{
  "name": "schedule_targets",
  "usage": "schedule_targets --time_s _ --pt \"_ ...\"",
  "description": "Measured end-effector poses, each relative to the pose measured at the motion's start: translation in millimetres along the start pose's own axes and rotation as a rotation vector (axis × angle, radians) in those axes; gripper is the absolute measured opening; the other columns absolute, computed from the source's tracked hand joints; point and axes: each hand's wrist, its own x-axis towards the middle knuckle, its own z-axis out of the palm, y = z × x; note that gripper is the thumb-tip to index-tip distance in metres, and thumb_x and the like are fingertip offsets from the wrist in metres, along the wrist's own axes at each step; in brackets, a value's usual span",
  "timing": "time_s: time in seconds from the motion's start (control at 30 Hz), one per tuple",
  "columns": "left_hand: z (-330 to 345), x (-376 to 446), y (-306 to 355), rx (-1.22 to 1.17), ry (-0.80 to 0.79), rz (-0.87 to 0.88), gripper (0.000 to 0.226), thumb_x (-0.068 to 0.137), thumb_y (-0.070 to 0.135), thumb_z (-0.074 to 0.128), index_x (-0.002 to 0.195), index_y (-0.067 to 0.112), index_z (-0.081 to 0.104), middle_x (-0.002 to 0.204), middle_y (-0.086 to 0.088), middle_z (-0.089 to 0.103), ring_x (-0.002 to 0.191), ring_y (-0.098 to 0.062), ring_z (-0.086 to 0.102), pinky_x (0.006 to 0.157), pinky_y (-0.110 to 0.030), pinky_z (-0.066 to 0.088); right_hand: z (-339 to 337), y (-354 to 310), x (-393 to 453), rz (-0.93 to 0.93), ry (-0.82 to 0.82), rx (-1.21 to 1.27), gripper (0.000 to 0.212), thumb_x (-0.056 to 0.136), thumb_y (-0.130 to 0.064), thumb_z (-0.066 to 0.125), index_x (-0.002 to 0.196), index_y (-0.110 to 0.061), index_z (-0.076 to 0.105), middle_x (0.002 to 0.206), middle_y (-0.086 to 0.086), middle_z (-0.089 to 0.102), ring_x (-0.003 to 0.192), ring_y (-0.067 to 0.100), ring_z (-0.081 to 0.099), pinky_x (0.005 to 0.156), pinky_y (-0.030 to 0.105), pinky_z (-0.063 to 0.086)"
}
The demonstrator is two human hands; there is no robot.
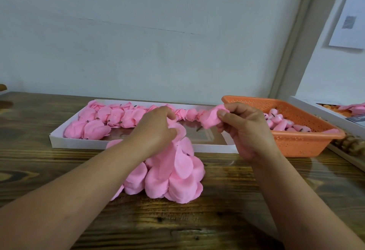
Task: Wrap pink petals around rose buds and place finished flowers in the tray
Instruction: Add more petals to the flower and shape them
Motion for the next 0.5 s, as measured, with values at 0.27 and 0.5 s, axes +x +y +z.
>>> schedule_targets --time_s 0.27,0.5 --pt "-6.2 4.6 7.6 -0.138 -0.117 -0.119 0.034 0.090 0.021 0.064 0.058 0.013 0.057 0.047 0.005 0.047 0.041 -0.008 0.038 0.039 -0.017 0.028 18.5 1.1 -10.9 0.041 -0.194 0.033 0.009 0.066 -0.006 0.062 0.073 -0.001 0.065 0.059 0.005 0.065 0.046 0.012 0.054 0.050 0.020 0.048" --pt "-5.9 -1.9 16.2 -0.639 -0.281 -0.312 0.028 0.095 0.021 0.057 0.085 -0.004 0.066 0.071 -0.016 0.061 0.056 -0.021 0.052 0.062 -0.028 0.044 18.7 1.2 -10.6 -0.040 -0.142 -0.127 0.016 0.077 0.012 0.061 0.071 -0.003 0.063 0.058 0.001 0.062 0.046 0.013 0.054 0.053 0.020 0.050"
